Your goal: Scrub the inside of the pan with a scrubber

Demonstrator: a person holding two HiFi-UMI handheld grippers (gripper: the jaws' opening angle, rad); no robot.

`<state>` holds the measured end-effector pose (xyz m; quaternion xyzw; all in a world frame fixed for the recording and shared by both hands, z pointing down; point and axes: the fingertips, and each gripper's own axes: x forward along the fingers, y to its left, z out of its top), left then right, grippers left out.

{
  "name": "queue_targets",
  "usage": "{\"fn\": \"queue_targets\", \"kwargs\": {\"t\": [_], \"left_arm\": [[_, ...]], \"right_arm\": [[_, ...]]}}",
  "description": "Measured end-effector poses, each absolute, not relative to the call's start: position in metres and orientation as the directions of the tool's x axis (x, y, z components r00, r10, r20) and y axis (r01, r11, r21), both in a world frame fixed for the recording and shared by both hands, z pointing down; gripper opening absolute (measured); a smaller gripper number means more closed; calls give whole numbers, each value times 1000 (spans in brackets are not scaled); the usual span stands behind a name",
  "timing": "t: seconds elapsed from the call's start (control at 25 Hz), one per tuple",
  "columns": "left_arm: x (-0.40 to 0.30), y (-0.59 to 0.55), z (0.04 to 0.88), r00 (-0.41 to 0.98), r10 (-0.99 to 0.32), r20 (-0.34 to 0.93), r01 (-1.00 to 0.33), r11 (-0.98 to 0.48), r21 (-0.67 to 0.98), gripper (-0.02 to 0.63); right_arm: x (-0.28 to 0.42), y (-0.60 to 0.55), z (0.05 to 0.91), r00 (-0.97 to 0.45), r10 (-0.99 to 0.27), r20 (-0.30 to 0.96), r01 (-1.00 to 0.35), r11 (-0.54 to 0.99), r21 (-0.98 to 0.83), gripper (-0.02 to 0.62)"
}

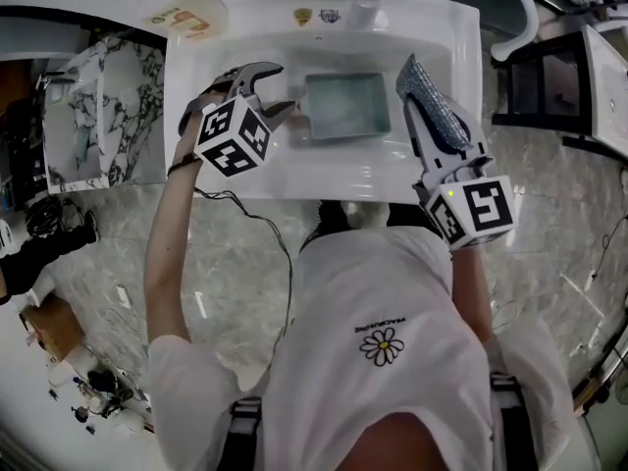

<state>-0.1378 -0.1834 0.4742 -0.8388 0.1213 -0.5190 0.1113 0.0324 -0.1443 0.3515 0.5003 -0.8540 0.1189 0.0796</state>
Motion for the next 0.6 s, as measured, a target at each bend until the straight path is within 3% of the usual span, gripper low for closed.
{"fn": "queue_targets", "kwargs": {"t": [0.2, 0.6], "left_arm": [[-159, -172, 543, 234, -114, 965, 21, -992, -122, 245], [-171, -169, 607, 42, 37, 998, 73, -997, 34, 232]], "right_arm": [[35, -137, 365, -482, -827, 289, -876, 463, -137, 57], [35, -128, 387, -462, -816, 348, -887, 434, -159, 57]]}}
